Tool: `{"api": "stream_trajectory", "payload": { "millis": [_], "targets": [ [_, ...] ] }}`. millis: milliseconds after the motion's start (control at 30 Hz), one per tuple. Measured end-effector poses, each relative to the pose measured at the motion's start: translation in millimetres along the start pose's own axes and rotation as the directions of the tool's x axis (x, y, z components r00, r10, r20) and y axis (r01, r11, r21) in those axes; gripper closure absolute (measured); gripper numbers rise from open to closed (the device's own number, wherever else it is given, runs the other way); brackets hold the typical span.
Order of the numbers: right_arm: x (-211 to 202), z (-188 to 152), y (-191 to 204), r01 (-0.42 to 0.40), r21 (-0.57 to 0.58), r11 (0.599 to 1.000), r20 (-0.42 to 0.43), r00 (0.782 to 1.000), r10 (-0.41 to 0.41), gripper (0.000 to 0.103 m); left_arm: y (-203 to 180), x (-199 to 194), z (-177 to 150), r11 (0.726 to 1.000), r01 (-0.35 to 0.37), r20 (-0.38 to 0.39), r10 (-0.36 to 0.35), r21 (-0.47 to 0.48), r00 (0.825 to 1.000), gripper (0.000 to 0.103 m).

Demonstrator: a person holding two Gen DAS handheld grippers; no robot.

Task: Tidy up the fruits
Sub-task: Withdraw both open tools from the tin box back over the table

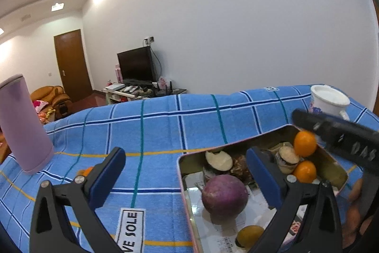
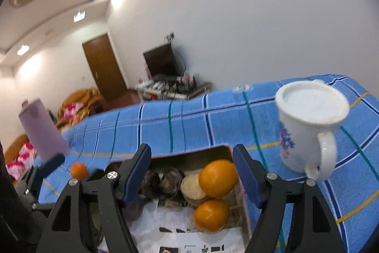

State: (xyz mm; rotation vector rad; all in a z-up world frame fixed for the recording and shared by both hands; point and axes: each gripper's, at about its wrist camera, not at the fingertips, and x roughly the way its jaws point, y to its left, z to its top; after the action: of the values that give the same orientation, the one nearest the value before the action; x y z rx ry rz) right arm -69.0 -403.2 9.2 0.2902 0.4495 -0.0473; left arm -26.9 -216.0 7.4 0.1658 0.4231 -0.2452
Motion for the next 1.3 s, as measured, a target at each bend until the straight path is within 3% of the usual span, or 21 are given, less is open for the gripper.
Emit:
{"api": "stream_trajectory", "payload": {
  "millis": [267,500,867,1300],
  "targets": [
    [-17,-2,5,0.098,-0.020,0.995,0.129,0.987,-0.095,0.030,4,0,-2,0.997,-0.074,0.008,0.074,-0.007,0.997,0.000],
    [-27,-8,16,0.195,-0.042,0.980,0.210,0.961,-0.182,0.030,19,-2,-7,0.992,-0.114,0.013,0.115,-0.054,0.993,0.000],
    [-34,-15,29,0.250,-0.022,0.968,0.196,0.951,-0.241,0.030,44,-8,-17,0.993,-0.096,-0.035,0.094,-0.062,0.995,0.000],
    [-31,-27,65,0.294,-0.033,0.955,0.166,0.944,-0.285,0.030,75,-14,-25,0.992,-0.127,-0.027,0.127,-0.013,0.992,0.000]
  ]
}}
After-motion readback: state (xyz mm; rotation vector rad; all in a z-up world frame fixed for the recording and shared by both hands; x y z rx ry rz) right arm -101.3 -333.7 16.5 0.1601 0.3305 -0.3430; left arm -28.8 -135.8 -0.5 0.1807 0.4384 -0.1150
